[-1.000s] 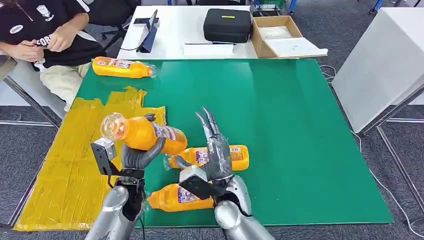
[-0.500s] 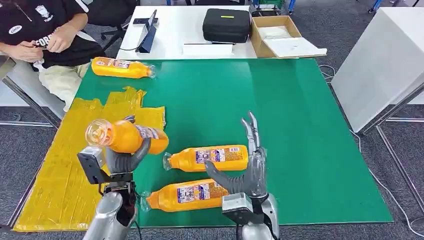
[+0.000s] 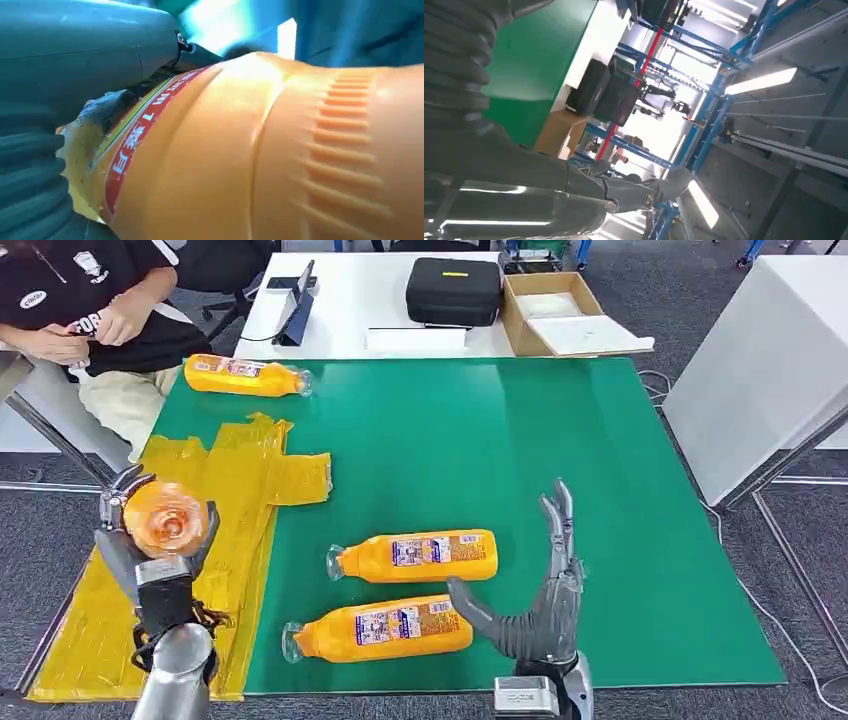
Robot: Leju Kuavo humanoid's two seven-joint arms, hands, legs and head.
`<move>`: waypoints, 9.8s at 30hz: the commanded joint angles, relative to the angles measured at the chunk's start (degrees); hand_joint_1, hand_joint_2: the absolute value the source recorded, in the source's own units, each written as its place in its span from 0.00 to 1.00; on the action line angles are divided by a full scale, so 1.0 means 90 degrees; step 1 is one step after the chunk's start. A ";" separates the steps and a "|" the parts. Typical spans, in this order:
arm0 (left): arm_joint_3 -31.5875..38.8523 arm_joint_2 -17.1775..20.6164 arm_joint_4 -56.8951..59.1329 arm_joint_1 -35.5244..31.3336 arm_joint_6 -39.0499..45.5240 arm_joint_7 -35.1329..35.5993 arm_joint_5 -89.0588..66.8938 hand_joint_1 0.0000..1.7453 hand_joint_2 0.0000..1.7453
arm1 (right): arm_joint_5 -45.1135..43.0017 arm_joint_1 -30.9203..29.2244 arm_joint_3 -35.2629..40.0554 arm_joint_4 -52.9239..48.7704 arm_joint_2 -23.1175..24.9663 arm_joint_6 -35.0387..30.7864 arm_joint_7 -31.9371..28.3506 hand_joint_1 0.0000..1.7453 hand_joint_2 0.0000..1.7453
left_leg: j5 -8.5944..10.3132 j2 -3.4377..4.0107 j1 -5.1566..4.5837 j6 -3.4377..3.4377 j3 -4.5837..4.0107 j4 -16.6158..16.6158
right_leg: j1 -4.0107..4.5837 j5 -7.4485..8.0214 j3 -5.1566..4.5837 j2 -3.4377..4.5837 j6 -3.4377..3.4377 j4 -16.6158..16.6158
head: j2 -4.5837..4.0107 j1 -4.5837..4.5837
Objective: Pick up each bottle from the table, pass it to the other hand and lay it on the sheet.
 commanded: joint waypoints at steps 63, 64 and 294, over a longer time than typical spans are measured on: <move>-0.1156 0.1475 0.4629 -0.0925 0.0046 0.6555 -0.6663 0.00 1.00 | -0.0426 -0.0393 0.0119 0.0438 -0.0197 0.0270 -0.0078 0.00 1.00 | -0.0006 0.0011 0.0018 -0.0046 0.0045 -0.0010 | 0.0012 0.0005 0.0035 0.0009 -0.0028 -0.0014 | 0.0000 0.0002; -0.1170 0.1475 0.4633 -0.0935 0.0046 0.6566 -0.6663 0.00 1.00 | -0.0428 -0.0390 0.0111 0.0453 -0.0195 0.0265 -0.0078 0.00 1.00 | -0.0003 0.0007 0.0015 -0.0035 0.0040 -0.0009 | 0.0006 0.0005 0.0028 0.0008 -0.0021 -0.0011 | 0.0002 0.0000; -0.1985 0.0083 0.1336 -0.0939 -0.5450 0.2190 0.3554 0.00 1.00 | -0.0137 -0.2709 0.0195 0.5555 0.1915 0.1356 -0.0388 1.00 1.00 | -0.0016 -0.0004 0.0006 -0.0018 0.0029 -0.0001 | 0.0006 -0.0018 0.0038 -0.0006 0.0003 -0.0014 | 0.0000 0.0002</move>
